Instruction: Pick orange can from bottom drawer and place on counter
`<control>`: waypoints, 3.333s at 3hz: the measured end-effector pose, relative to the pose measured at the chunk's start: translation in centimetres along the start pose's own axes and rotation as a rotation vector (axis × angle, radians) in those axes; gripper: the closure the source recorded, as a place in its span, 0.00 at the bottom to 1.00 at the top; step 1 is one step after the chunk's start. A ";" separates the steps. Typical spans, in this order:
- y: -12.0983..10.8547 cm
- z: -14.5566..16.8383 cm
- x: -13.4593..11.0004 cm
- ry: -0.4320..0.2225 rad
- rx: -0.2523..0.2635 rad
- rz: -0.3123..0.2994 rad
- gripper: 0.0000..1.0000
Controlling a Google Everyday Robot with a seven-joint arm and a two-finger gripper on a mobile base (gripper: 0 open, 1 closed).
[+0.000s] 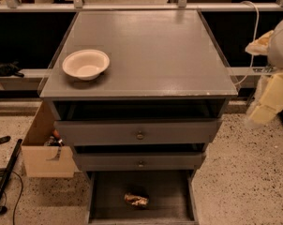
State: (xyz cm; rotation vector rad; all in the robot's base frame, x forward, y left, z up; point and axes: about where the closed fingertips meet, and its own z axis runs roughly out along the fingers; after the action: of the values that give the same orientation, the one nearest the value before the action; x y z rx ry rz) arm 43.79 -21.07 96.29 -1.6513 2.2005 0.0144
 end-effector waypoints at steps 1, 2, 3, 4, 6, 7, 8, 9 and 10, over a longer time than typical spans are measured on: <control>2.5 4.7 1.3 -0.125 -0.041 0.152 0.00; 5.7 15.2 2.1 -0.200 -0.098 0.270 0.00; 5.9 15.9 1.9 -0.204 -0.109 0.269 0.00; 6.8 20.4 0.8 -0.231 -0.183 0.257 0.00; 13.2 35.5 -0.4 -0.153 -0.490 0.302 0.00; 13.2 35.5 -0.4 -0.153 -0.490 0.302 0.00; 13.3 37.8 -1.5 -0.248 -0.475 0.303 0.00; 14.5 41.5 -1.9 -0.333 -0.439 0.294 0.00; 15.4 44.0 -0.8 -0.332 -0.379 0.266 0.00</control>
Offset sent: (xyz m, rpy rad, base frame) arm -0.0048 0.0655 -0.2652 0.4343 0.1757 -0.2361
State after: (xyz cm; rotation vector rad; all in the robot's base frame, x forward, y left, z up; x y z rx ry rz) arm 42.86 -5.25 52.43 -1.3883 2.2242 0.7634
